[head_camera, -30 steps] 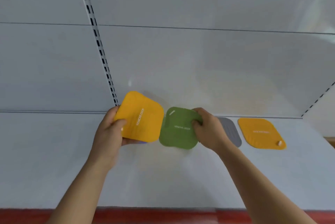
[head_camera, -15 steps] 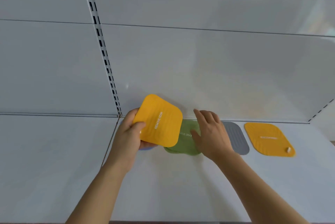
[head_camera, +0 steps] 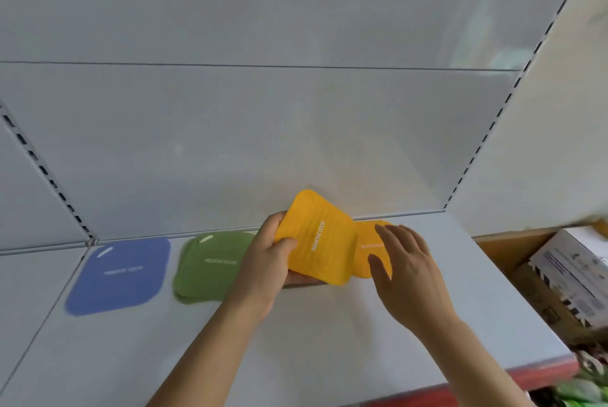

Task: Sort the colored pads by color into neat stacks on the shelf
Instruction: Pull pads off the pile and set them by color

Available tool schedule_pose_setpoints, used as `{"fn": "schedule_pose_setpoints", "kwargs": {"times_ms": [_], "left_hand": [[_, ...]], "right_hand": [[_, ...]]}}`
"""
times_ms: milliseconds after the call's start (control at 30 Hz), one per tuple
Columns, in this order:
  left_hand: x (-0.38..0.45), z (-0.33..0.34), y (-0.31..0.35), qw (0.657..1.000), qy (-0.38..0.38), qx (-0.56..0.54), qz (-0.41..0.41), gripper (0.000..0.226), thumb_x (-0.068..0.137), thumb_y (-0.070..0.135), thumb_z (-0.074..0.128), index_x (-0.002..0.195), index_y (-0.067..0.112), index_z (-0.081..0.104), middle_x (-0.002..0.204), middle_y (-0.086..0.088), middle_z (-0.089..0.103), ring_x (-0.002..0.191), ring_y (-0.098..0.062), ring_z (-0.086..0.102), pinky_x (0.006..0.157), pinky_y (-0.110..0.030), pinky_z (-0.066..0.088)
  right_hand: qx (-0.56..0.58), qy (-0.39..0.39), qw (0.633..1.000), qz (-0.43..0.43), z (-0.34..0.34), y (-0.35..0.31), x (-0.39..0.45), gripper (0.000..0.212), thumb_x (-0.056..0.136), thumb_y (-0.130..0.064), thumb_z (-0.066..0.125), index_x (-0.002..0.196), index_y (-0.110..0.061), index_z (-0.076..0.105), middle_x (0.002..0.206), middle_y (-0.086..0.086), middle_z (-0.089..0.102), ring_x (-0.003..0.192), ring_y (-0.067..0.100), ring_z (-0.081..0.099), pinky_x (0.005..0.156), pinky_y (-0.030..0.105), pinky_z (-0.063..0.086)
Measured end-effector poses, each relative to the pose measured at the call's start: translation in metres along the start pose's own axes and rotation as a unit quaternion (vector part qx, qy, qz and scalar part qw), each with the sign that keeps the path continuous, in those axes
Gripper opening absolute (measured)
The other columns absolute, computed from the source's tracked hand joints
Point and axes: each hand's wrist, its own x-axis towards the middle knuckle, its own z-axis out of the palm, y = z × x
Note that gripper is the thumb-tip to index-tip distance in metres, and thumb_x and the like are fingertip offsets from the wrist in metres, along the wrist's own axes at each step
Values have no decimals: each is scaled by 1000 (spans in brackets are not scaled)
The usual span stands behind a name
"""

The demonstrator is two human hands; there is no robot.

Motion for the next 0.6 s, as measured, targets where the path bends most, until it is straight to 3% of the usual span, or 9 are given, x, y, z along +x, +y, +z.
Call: {"fn": "schedule_pose_setpoints", "kwargs": {"times_ms": [167, 300, 400, 500, 600], "left_hand": [[25, 80, -22, 999, 28, 18, -13, 41, 104, 3, 48, 129, 31, 63, 127, -7, 66, 114, -36, 65, 68, -52, 66], [42, 119, -40, 998, 41, 27, -37, 43, 105, 3, 48, 137, 29, 59, 129, -6, 63, 117, -35, 63, 71, -55, 66], [47, 135, -52, 989, 34, 139, -43, 39, 99, 14, 54, 132, 33, 61, 122, -4, 66, 115, -35, 65, 77, -56, 66], [47, 142, -52, 925, 68, 373, 19, 50, 97, 28, 56, 146, 28, 48, 118, -6, 67, 106, -32, 67, 84, -49, 63], [43, 144, -47, 811, 105, 570, 80, 58, 104, 30, 52, 157, 19, 32, 131, -13, 68, 113, -37, 66, 88, -41, 52]], "right_hand": [[-10, -14, 1000, 9, -29, 72, -4, 56, 95, -34, 67, 146, -15, 53, 142, 6, 60, 138, 31, 47, 111, 46, 46], [4, -29, 999, 17, -38, 110, -2, 55, 95, -34, 67, 145, -16, 54, 142, 4, 60, 137, 29, 49, 110, 44, 47], [13, -44, 999, 13, -41, 126, -1, 54, 95, -34, 67, 145, -18, 54, 143, 3, 59, 137, 29, 50, 107, 43, 48], [18, -58, 998, 5, -41, 132, 1, 55, 98, -38, 63, 148, -21, 50, 148, 0, 56, 141, 25, 45, 111, 41, 45], [23, -69, 997, -7, -41, 131, 3, 55, 99, -39, 61, 149, -22, 49, 148, 0, 55, 141, 25, 45, 113, 40, 43]]}}
